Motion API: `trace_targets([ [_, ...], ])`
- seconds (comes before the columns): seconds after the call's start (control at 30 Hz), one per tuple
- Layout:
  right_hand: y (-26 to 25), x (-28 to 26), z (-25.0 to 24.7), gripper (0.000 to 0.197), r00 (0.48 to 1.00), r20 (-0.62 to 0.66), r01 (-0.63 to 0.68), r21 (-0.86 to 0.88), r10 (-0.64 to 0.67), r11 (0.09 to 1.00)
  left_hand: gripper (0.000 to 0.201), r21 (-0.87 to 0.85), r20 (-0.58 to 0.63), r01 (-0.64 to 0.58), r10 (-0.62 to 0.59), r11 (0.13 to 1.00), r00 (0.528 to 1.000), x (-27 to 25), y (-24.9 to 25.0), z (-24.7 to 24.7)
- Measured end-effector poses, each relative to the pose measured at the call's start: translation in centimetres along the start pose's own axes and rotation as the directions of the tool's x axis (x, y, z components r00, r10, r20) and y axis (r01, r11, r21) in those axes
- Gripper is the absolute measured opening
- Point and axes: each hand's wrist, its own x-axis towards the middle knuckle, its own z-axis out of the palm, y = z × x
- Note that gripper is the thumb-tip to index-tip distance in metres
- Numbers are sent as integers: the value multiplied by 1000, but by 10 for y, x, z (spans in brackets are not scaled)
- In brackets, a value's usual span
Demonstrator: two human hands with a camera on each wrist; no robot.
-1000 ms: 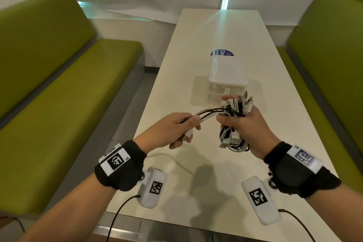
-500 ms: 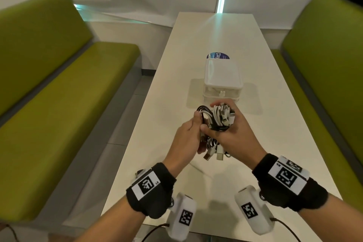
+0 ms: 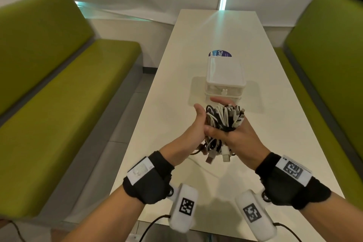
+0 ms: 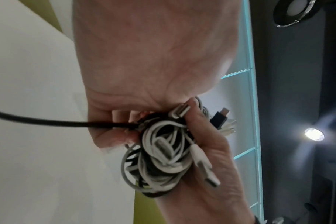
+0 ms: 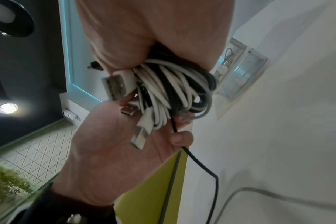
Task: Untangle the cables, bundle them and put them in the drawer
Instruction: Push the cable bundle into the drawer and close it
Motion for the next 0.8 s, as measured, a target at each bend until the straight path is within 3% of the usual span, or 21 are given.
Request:
trace_targets([
  [0.13, 2, 4, -4, 59, 1000, -29, -1, -24, 0, 1000, 76, -127, 64, 19, -11, 992, 998, 7, -10, 3],
  [0.23, 5, 8, -11, 50, 996, -86, -7, -34, 4, 999, 72, -125, -3, 18, -18, 992, 1000, 7, -11, -1],
  [0.3, 6, 9, -18, 45, 994, -107, -14, -26, 11, 1000, 73, 14, -69, 60, -58, 998, 996, 4, -14, -16],
  [0.37, 6, 11, -26, 43, 994, -112, -12, -62, 5, 998, 67, 275, -29, 67, -62, 959, 998, -1, -16, -32],
  [0.43, 4, 11, -33, 42, 994, -112, -16, -84, 7, 996, 57, 568, 56, 50, -99, 821, 993, -10, -21, -51],
  [0.5, 2, 13, -40, 43, 992, -126, -24, -103, 10, 994, 39, 757, 74, 36, -140, 652, 987, -18, -28, -70],
  [0.53, 1, 13, -43, 43, 991, -133, -26, -114, 10, 993, 33, 782, 70, 44, -157, 622, 985, -22, -29, -79],
  [0.6, 0, 15, -48, 44, 991, -136, -13, -164, -9, 986, 29, 749, 74, 75, -196, 659, 978, -29, -29, -93],
  [0.73, 1, 15, -53, 44, 994, -85, 29, -372, -65, 928, 38, 703, 14, 190, -280, 685, 960, -42, -19, -113],
  [0.8, -1, 12, -55, 44, 995, -86, 5, -425, -46, 905, 35, 732, -52, 194, -231, 653, 972, -47, -13, -117],
])
